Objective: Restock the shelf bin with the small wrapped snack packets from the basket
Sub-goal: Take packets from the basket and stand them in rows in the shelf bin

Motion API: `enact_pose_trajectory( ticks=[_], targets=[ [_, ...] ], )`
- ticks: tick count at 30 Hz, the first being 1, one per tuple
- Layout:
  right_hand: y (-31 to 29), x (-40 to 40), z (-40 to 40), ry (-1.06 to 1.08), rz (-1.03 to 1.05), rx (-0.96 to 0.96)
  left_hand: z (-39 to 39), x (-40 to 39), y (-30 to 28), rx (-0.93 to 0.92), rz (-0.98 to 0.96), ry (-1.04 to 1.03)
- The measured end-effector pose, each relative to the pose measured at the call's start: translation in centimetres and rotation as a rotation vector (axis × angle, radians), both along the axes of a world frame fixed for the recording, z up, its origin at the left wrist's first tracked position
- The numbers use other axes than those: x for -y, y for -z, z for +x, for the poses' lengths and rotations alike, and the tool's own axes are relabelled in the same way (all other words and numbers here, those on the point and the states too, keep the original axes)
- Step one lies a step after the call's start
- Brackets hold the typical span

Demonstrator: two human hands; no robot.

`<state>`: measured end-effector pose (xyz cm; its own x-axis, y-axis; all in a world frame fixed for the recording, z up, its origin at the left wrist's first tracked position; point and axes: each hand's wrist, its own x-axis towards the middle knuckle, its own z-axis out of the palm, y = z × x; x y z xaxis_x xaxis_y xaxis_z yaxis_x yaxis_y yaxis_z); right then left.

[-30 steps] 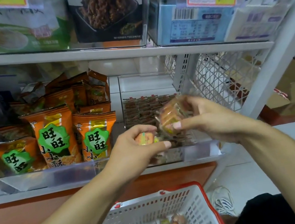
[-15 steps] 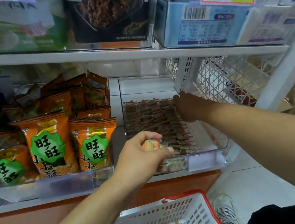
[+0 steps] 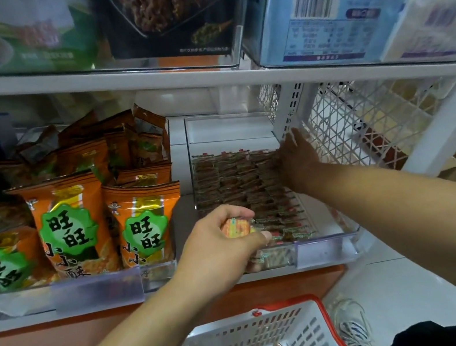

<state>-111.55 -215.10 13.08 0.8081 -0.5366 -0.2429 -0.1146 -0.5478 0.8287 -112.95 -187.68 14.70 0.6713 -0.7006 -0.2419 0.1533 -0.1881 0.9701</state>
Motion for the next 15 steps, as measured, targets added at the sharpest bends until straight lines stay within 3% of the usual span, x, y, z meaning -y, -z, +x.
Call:
enact_pose_trajectory(
  ticks=[3, 6, 8, 10, 13, 15],
  targets=[
    [-0.8, -0.2, 0.0, -0.057, 0.038, 0.021, 0.1, 0.2, -0.3, -0.115, -0.034, -0.023],
    [-2.6, -1.5, -0.7, -0.054, 0.124, 0.121, 0.1, 0.7, -1.2, -0.360, -0.122, -0.069],
    [-4.1, -3.5, -1.3, -0.066, 0.234, 0.245, 0.0, 0.6, -1.7, -0.365, -0.173, -0.087],
    [-6.2, -6.0, -2.5, -0.079, 0.456, 0.434, -0.2, 0.2, -2.0, -0.339, -0.231, -0.095],
    [-8.9, -10.1, -5.8, 0.005, 0.992, 0.764, -0.6, -0.7, -2.4, -0.308, -0.332, -0.084],
    [-9.7, -12.5, -8.2, 0.061, 1.335, 0.807, -0.7, -1.4, -2.3, -0.215, -0.367, -0.076]
  ],
)
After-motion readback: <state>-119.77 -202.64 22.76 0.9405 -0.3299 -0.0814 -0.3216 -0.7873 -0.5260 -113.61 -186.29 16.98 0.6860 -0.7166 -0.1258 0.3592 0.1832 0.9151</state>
